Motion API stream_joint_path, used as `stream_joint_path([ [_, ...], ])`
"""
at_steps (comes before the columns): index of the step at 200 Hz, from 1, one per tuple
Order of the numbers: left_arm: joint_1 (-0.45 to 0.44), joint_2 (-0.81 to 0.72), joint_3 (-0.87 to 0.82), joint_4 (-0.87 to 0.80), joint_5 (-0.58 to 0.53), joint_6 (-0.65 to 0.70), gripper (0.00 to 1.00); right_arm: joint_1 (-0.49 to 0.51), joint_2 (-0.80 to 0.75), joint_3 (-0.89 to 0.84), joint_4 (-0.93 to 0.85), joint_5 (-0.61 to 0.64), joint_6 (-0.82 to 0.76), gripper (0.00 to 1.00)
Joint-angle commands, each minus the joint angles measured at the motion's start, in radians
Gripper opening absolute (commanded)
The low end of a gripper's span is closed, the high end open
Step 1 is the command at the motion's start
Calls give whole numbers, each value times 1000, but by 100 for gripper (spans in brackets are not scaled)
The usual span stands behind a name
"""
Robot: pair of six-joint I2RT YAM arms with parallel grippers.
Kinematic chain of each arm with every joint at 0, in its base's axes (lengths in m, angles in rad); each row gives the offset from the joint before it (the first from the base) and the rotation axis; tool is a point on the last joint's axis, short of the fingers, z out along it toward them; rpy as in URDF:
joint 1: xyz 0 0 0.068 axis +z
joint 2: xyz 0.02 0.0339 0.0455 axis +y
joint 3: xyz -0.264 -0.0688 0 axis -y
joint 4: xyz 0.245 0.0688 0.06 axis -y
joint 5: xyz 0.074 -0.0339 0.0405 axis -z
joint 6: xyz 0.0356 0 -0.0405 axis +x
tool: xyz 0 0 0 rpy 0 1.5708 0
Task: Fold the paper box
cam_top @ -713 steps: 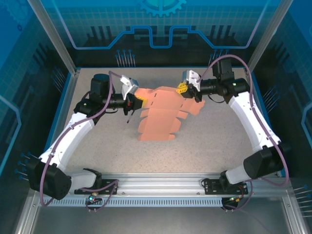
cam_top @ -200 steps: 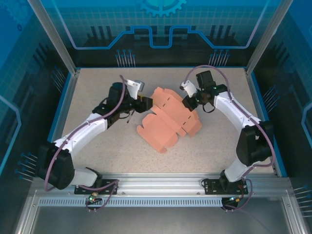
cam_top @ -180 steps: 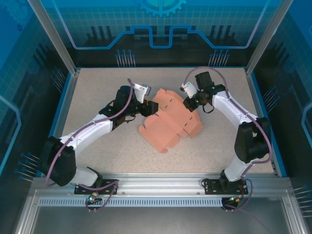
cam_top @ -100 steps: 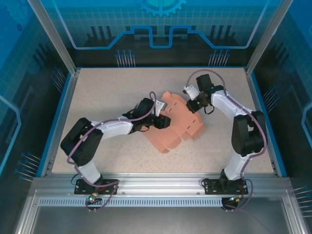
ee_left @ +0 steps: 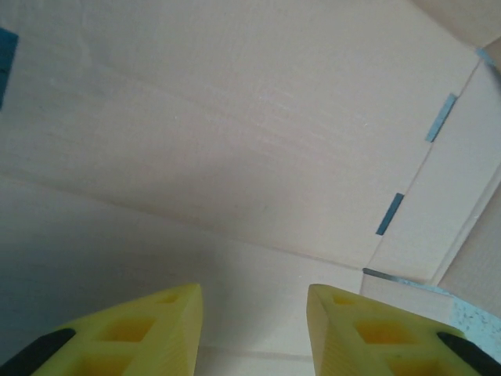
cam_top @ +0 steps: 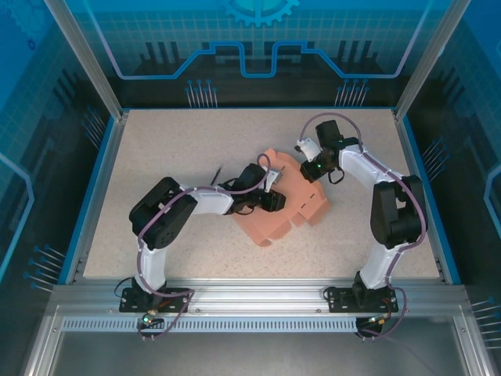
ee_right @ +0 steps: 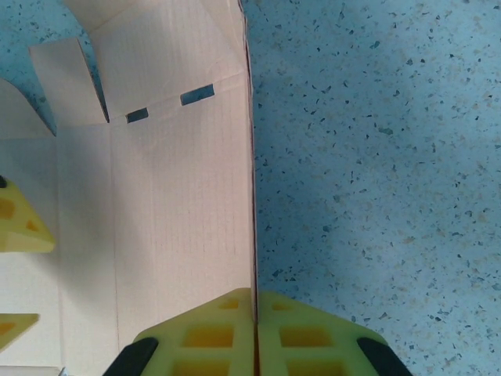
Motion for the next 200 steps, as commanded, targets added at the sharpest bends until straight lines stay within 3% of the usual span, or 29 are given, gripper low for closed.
stream_joint_path([
  [1,-8,29,26,7,-20,-9,39,-12,7,8,-7,-10,12,8],
  [122,-8,102,-40,101,-19,-59,29,-4,-22,-4,10,-60,39,8],
  [200,-8,109,-75,178,-21,-82,27,141,-137,-89,44,43,128,8],
])
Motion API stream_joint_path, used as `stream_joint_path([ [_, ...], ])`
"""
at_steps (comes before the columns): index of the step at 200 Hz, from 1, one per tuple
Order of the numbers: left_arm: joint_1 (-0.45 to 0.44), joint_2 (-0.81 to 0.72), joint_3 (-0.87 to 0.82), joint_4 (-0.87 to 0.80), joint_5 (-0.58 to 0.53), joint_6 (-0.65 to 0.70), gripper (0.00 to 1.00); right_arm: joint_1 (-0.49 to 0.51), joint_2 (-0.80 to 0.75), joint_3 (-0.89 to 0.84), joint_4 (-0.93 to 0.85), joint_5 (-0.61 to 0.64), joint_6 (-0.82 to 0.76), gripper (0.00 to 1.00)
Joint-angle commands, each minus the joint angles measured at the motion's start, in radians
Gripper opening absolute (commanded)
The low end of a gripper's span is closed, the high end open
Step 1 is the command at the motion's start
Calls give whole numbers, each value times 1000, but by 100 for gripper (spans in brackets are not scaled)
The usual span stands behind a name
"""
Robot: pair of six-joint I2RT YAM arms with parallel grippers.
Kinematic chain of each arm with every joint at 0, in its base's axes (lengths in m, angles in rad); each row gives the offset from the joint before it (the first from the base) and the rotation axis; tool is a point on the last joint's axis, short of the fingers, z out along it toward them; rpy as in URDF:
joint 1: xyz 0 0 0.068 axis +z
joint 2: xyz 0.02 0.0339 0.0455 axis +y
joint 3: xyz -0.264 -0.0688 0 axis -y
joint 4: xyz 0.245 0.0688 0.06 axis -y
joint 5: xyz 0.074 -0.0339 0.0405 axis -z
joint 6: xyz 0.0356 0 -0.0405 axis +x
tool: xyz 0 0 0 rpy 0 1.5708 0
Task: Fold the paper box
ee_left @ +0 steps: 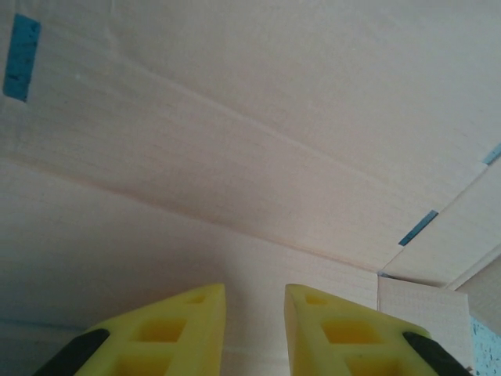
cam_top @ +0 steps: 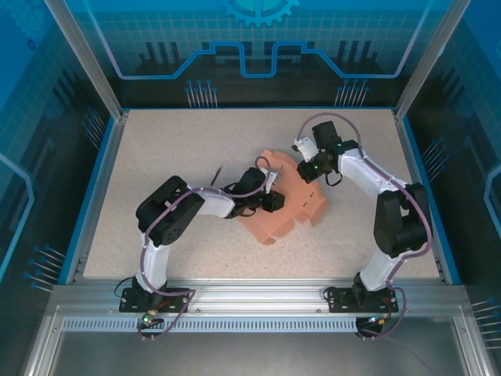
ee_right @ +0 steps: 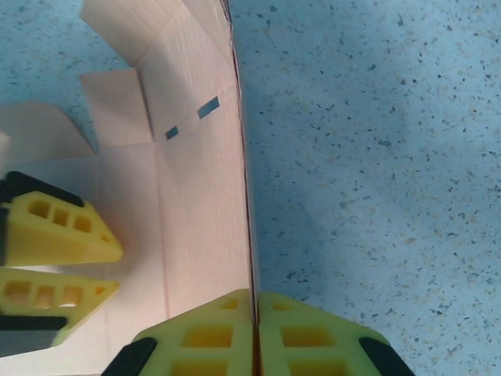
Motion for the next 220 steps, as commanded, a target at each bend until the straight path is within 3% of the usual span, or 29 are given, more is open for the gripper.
stream_joint_path([
  [1,-7,54,-34,7,1,-22,27,77,-45,-41,9,3,55,9],
  [54,-7,41,-79,97,5,-49,27,186,-86,-99,70,80,106,8],
  [123,-7,7,-128,161,-14,-54,28,206,-97,-126,106,122,113,9],
  [186,-6,-21,-148,179,-21,-53,28,242,-79,-104,116,371,-34,9],
  [220,-7,-21,-148,179,-21,-53,28,259,-62,-100,122,399,-53,9],
])
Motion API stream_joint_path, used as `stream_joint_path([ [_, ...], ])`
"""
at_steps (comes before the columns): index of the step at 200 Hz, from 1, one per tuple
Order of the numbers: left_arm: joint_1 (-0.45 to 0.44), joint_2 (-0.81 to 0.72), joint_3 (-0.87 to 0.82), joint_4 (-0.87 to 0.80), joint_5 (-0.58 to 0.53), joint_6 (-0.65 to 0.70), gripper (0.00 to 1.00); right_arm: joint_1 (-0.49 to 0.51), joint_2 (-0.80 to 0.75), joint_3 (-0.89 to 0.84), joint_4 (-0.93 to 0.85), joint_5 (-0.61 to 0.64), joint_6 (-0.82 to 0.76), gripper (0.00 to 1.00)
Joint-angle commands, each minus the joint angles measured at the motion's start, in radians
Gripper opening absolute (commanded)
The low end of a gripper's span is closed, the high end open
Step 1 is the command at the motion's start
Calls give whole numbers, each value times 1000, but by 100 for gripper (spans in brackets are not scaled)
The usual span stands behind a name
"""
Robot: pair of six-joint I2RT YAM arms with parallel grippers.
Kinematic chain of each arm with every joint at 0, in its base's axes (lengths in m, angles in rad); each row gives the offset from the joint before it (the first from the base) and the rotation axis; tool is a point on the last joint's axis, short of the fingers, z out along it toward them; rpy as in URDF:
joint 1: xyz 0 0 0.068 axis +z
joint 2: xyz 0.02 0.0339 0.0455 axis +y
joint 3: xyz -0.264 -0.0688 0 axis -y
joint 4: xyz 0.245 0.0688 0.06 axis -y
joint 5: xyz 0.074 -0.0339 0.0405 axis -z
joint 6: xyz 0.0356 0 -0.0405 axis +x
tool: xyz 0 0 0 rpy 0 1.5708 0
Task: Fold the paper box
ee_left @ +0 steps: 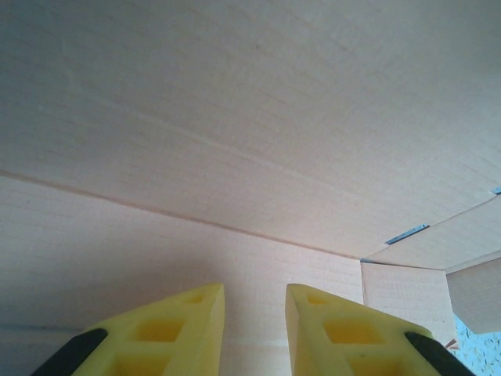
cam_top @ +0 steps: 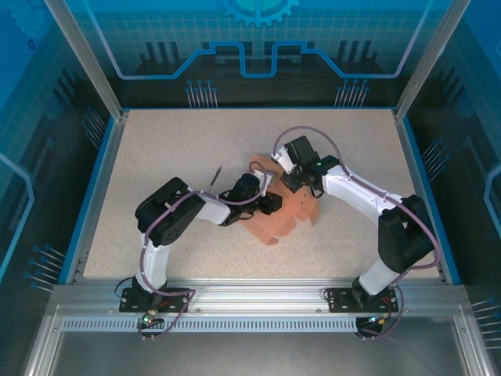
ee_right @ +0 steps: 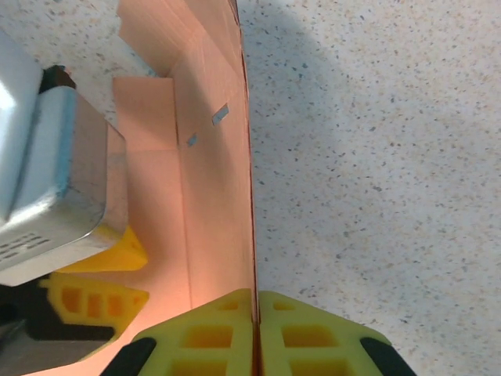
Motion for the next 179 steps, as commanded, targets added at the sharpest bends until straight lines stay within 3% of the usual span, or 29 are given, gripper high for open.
stream_joint_path([
  [1,-7,-13,-31,-45,-1,-24,28,23,30,-2,7,55,-36,9],
  [33,-7,-15,-32,-43,0,-25,28,47,28,-12,18,77,-46,9],
  [117,4,-90,-77,2,11,-57,39,111,-3,-77,145,329,-191,9],
  [149,29,-134,-143,75,22,-104,42,108,2,-90,183,319,-235,9],
  [179,68,-199,-219,151,51,-139,45,86,-4,-71,152,224,-230,9],
])
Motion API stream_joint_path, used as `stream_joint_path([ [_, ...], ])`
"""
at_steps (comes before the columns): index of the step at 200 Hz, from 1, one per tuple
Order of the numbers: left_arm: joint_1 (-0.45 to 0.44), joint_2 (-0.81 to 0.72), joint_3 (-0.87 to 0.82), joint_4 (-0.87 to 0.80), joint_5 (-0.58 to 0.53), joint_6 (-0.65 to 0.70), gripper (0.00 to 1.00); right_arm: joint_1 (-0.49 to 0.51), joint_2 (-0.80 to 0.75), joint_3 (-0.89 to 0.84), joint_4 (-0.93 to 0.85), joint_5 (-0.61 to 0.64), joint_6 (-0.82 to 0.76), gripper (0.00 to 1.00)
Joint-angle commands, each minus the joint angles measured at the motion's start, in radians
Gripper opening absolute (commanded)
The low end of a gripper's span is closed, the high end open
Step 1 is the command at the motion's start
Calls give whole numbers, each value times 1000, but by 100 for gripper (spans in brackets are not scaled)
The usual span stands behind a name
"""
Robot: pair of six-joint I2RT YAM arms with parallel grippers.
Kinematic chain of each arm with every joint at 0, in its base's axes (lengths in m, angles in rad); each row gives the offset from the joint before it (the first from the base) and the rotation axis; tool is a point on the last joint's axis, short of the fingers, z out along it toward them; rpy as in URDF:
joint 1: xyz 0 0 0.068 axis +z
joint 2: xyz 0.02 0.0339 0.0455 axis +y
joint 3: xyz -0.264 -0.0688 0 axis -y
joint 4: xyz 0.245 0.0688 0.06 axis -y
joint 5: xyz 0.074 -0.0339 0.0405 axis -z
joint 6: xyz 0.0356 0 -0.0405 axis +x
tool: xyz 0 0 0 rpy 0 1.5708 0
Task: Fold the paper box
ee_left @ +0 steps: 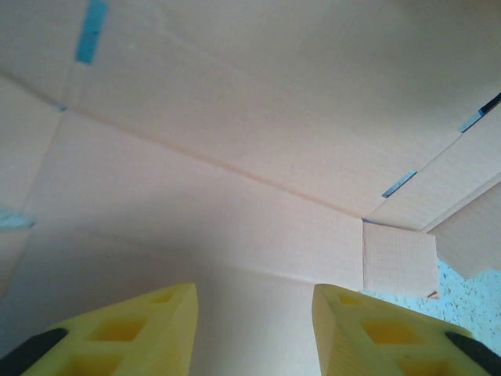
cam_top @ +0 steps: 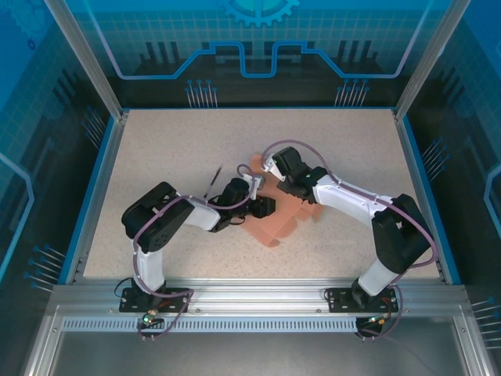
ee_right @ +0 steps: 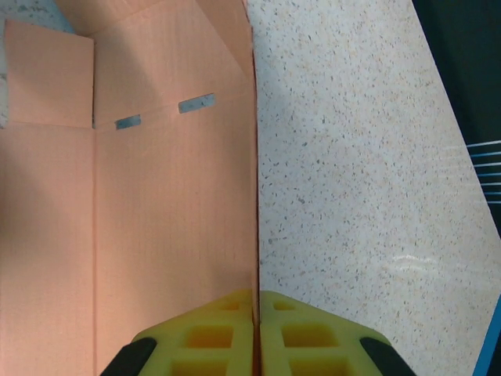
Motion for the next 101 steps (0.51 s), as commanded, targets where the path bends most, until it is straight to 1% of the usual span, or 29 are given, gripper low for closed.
stream_joint_path([
  [1,32,-74,-52,91,35,-46,45,-13,-13,11,1,-61,-23,9],
  [16,49,-114,-72,78,29,-30,46,-26,-20,24,-23,-119,-25,9],
  [49,85,-173,-66,-40,-12,20,47,-76,-34,55,-88,-241,-34,8],
  [73,111,-183,-50,-80,-22,41,48,-132,-32,84,-143,-364,-27,8],
  [101,122,-182,-14,-141,-54,93,48,-174,-25,100,-165,-455,-23,8],
])
